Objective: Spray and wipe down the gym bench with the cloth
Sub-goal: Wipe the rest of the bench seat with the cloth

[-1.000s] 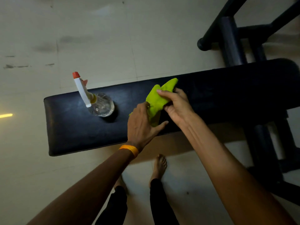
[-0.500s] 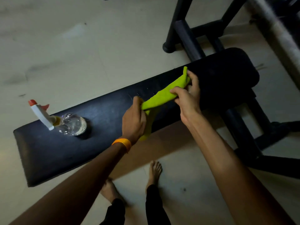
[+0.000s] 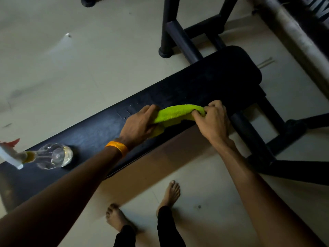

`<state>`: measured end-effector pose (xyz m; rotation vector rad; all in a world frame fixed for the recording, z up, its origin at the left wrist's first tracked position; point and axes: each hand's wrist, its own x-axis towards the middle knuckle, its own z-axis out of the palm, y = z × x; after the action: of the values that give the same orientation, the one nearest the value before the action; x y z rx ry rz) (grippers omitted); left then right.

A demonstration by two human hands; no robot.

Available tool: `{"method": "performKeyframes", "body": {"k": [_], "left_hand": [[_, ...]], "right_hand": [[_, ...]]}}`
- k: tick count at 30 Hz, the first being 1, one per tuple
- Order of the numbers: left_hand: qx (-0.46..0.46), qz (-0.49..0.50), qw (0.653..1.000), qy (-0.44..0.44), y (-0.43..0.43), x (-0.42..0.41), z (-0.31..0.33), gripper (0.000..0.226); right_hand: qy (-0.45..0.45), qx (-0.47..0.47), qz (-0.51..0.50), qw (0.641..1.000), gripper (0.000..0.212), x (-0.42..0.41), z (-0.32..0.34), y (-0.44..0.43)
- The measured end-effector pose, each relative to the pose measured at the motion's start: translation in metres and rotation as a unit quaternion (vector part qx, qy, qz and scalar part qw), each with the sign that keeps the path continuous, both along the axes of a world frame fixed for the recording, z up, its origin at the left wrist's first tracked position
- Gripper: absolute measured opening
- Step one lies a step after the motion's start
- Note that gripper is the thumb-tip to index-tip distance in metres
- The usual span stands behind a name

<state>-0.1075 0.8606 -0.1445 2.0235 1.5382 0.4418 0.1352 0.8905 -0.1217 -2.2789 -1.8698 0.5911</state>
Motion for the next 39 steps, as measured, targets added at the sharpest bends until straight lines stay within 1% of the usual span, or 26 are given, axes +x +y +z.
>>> {"method": "performKeyframes", "body": {"k": [1, 4, 5, 6, 8, 9, 10, 13, 14, 15, 16, 18, 20, 23, 25, 28, 31, 33, 35, 37, 38, 39], "left_hand": [[0.003, -0.019, 1.000, 0.007, 0.006, 0.003, 0.000, 0.051], [-0.001, -0.066, 0.998, 0.024, 0.025, 0.015, 0.000, 0.050], [-0.006, -0.074, 0.997, 0.024, 0.031, 0.021, 0.001, 0.053], [-0.005, -0.079, 0.997, 0.025, 0.038, 0.027, 0.003, 0.054], [0.001, -0.089, 0.996, 0.023, 0.050, 0.041, 0.009, 0.052], [0.000, -0.092, 0.996, 0.021, 0.056, 0.048, 0.013, 0.049], [-0.003, -0.092, 0.996, 0.020, 0.062, 0.056, 0.016, 0.047], [0.005, -0.086, 0.996, 0.022, 0.080, 0.081, 0.026, 0.045], [0.011, -0.089, 0.996, 0.025, 0.086, 0.088, 0.028, 0.044], [0.017, -0.097, 0.995, 0.032, 0.092, 0.094, 0.030, 0.042], [0.022, -0.107, 0.993, 0.040, 0.098, 0.099, 0.032, 0.038], [0.037, -0.132, 0.989, 0.061, 0.111, 0.104, 0.034, 0.030], [0.049, -0.140, 0.984, 0.095, 0.125, 0.105, 0.033, 0.026], [0.061, -0.115, 0.979, 0.155, 0.145, 0.107, 0.023, 0.022], [0.069, -0.098, 0.979, 0.162, 0.159, 0.113, 0.014, 0.024], [0.099, -0.075, 0.982, 0.141, 0.191, 0.132, 0.003, 0.026], [0.125, -0.018, 0.986, 0.111, 0.232, 0.153, -0.005, 0.025], [0.129, 0.027, 0.989, 0.073, 0.261, 0.161, -0.009, 0.024], [0.134, 0.054, 0.990, 0.011, 0.284, 0.165, -0.015, 0.023], [0.132, 0.063, 0.988, -0.047, 0.297, 0.166, -0.024, 0.022], [0.117, 0.069, 0.988, -0.068, 0.299, 0.164, -0.033, 0.024], [0.084, 0.082, 0.990, -0.079, 0.298, 0.161, -0.044, 0.027]], "right_hand": [[0.022, -0.005, -0.002, 1.000, 0.033, 0.008, 0.000, 0.003], [0.142, -0.015, -0.020, 0.989, 0.020, 0.027, 0.003, 0.008], [0.163, -0.018, -0.028, 0.986, 0.016, 0.034, 0.003, 0.010], [0.172, -0.017, -0.031, 0.984, 0.017, 0.041, 0.003, 0.012], [0.174, 0.002, -0.020, 0.984, 0.042, 0.057, 0.001, 0.017], [0.163, 0.010, -0.006, 0.987, 0.046, 0.063, -0.001, 0.019], [0.147, 0.009, 0.010, 0.989, 0.044, 0.069, -0.003, 0.022], [0.095, -0.003, 0.045, 0.994, 0.024, 0.079, -0.009, 0.028], [0.088, -0.009, 0.043, 0.995, 0.021, 0.083, -0.011, 0.031], [0.092, -0.015, 0.034, 0.995, 0.022, 0.087, -0.009, 0.035], [0.109, -0.022, 0.014, 0.994, 0.026, 0.093, -0.010, 0.039], [0.173, -0.046, -0.019, 0.984, 0.033, 0.107, -0.007, 0.047], [0.219, -0.065, -0.026, 0.973, 0.028, 0.121, -0.008, 0.053], [0.178, -0.056, 0.003, 0.982, 0.021, 0.141, -0.018, 0.061], [0.176, -0.047, -0.003, 0.983, 0.021, 0.148, -0.023, 0.067], [0.165, -0.004, -0.041, 0.985, 0.026, 0.153, -0.024, 0.083], [0.134, 0.095, -0.059, 0.985, 0.028, 0.158, -0.015, 0.102], [0.121, 0.157, -0.041, 0.979, 0.030, 0.157, -0.013, 0.111], [0.104, 0.209, -0.028, 0.972, 0.033, 0.152, -0.017, 0.118], [0.059, 0.258, -0.013, 0.964, 0.034, 0.144, -0.027, 0.121], [0.034, 0.263, 0.001, 0.964, 0.034, 0.138, -0.035, 0.121], [0.018, 0.247, 0.025, 0.969, 0.035, 0.132, -0.046, 0.119]]}}
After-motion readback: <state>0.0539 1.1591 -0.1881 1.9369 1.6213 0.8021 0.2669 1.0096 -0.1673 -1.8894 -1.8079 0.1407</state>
